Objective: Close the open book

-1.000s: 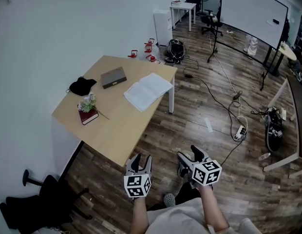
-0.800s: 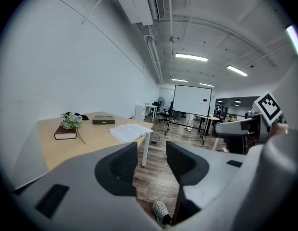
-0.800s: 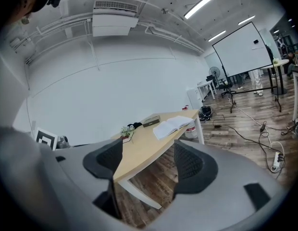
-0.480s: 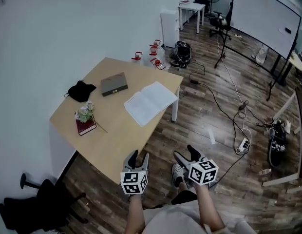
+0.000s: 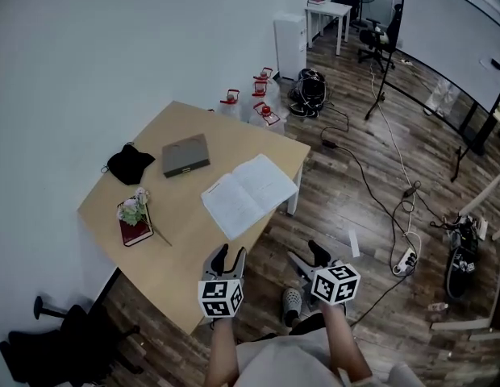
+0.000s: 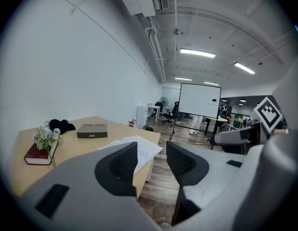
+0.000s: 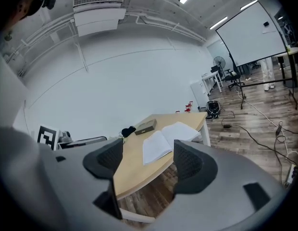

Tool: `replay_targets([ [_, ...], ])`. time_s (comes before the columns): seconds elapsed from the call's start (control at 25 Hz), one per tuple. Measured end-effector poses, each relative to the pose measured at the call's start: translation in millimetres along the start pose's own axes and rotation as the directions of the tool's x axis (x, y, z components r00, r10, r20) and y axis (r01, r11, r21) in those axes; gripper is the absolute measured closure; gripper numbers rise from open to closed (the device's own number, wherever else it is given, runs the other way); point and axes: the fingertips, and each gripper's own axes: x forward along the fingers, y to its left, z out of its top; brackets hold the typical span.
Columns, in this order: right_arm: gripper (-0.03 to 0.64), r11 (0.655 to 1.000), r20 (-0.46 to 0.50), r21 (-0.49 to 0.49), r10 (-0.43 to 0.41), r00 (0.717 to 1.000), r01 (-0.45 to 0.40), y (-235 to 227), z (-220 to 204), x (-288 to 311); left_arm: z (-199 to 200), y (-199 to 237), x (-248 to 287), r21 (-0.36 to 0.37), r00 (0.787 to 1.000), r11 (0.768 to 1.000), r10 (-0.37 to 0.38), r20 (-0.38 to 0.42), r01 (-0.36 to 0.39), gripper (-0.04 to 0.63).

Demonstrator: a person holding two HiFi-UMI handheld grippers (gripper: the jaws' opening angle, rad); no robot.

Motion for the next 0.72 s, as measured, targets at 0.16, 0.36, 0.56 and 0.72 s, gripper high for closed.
replay_targets([
  [0.16,0.281,1.000,-0.011,0.014,0.024,1.000,-0.023,-23,19,30,12,8,31,-0.002,1.000,1.000,0.026,0.000,-0.026,0.402],
  [0.36,0.282,0.997,-0.035,0.035,0.064,0.997,-0.063,-46,37,61,24,16,60,-0.011,0.997,0.997,0.071,-0.005,-0.071,0.402],
  [0.56,0.291,0.995,-0.062,0.026,0.094,0.994,-0.092,-62,43,87,23,24,78,-0.015,0.994,0.994,0.108,-0.022,-0.108,0.402],
  [0.72,0.308,0.990,-0.059,0.054,0.132,0.989,-0.129,-73,48,106,23,29,91,-0.012,0.991,0.992,0.129,-0.034,-0.129,0.402],
])
